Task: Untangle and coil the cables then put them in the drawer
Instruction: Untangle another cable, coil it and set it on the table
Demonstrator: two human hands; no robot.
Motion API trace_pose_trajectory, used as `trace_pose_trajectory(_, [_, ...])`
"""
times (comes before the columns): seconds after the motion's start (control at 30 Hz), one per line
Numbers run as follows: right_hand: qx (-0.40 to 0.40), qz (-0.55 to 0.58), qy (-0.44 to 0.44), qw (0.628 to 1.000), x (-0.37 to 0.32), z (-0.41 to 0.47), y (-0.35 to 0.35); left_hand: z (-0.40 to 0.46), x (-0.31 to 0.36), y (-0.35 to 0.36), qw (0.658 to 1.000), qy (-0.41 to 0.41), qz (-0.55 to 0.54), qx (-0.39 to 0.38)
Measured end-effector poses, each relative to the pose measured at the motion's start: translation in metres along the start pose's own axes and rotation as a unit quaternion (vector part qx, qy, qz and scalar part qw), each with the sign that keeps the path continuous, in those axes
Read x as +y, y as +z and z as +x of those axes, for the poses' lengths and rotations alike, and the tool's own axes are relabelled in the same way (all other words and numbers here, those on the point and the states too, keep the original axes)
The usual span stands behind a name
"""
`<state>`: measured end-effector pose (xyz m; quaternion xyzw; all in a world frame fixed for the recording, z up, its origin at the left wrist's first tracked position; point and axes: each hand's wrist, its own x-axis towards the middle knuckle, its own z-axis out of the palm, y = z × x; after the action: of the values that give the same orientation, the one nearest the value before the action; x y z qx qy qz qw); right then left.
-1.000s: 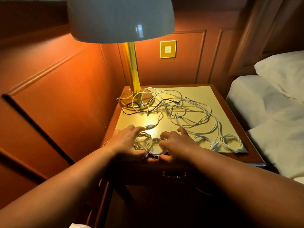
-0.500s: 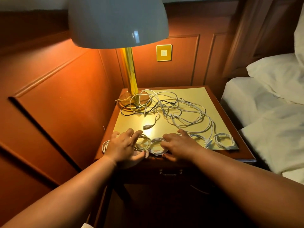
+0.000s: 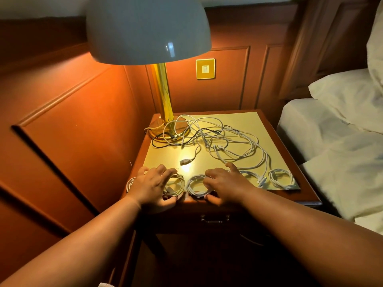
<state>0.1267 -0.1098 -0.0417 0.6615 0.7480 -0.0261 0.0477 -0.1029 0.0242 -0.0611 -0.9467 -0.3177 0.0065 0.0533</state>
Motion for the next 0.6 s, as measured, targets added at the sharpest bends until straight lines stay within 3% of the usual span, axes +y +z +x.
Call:
trace_pose_trajectory(0.33, [-0.012,0.05,0.022,0.998,0.004,0.002,-0.005,0.007,-0.005,-0.016,0.997,0.025,0.032,-0.058])
trace_pose_trajectory(0.5, [0.007,0.088,0.033,0.996,0.008,0.006,-0.006,0.027,-0.001,-0.028,0.988,-0.062,-0.136,0.025])
trace_pose_trajectory(0.6, [0.028,0.106,0.046,0.993,0.009,0.006,-0.007,0.046,0.009,-0.035,0.972,-0.107,-0.209,0.015])
